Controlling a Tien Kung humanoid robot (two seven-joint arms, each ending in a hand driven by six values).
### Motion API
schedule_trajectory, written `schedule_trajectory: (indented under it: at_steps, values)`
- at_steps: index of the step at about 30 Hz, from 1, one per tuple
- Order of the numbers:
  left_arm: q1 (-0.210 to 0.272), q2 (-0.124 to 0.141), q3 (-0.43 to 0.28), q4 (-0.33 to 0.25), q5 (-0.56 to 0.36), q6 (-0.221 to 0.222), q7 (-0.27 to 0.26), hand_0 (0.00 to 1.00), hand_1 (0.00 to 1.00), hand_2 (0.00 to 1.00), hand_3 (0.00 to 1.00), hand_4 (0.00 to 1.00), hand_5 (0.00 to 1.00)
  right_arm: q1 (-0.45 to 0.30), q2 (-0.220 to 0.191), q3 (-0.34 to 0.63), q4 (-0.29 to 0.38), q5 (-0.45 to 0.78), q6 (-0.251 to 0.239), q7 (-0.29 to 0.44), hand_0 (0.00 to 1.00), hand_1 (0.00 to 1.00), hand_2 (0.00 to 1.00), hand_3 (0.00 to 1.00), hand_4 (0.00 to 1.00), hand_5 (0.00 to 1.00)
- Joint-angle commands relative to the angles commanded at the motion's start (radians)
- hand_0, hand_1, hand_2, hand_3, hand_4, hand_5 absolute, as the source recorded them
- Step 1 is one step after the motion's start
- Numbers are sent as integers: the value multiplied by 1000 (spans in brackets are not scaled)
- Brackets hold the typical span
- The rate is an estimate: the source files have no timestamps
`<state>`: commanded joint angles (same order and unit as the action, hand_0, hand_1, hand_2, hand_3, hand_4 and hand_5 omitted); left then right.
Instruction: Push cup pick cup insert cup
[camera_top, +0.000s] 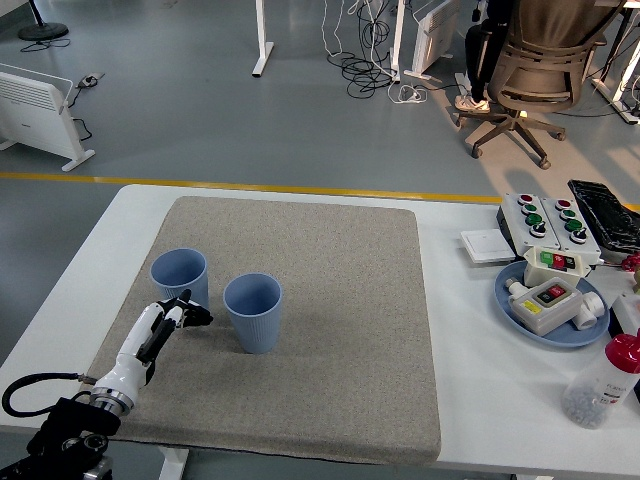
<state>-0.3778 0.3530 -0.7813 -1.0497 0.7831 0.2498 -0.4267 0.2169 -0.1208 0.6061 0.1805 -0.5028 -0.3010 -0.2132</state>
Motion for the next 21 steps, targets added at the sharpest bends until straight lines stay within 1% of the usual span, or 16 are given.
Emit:
schedule_trajectory:
  at_steps: [5, 9, 10, 16, 21]
  values:
    - [-32, -10, 12, 36, -47, -8, 3, 663, 555, 491, 426, 561, 998, -1, 1, -2, 0, 3, -1, 1, 665, 604, 629, 569, 95, 496]
    - [-71, -20, 33, 80, -94, -21, 0, 663, 556, 491, 426, 557, 998, -2, 2, -12, 1, 14, -1, 3, 665, 604, 629, 569, 94, 496]
    - [-74, -21, 36, 85, -98, -21, 0, 663, 556, 491, 426, 557, 998, -2, 3, -12, 1, 14, -1, 3, 665, 604, 629, 569, 94, 496]
    - [-132, -36, 84, 155, -139, -22, -14, 663, 556, 491, 425, 555, 998, -4, 7, -15, 2, 10, 0, 1, 665, 604, 629, 569, 94, 494]
    - [-163, -45, 106, 208, -161, -27, -14, 663, 555, 491, 424, 547, 998, -5, 10, -4, 3, -10, 0, -5, 665, 603, 629, 569, 94, 494]
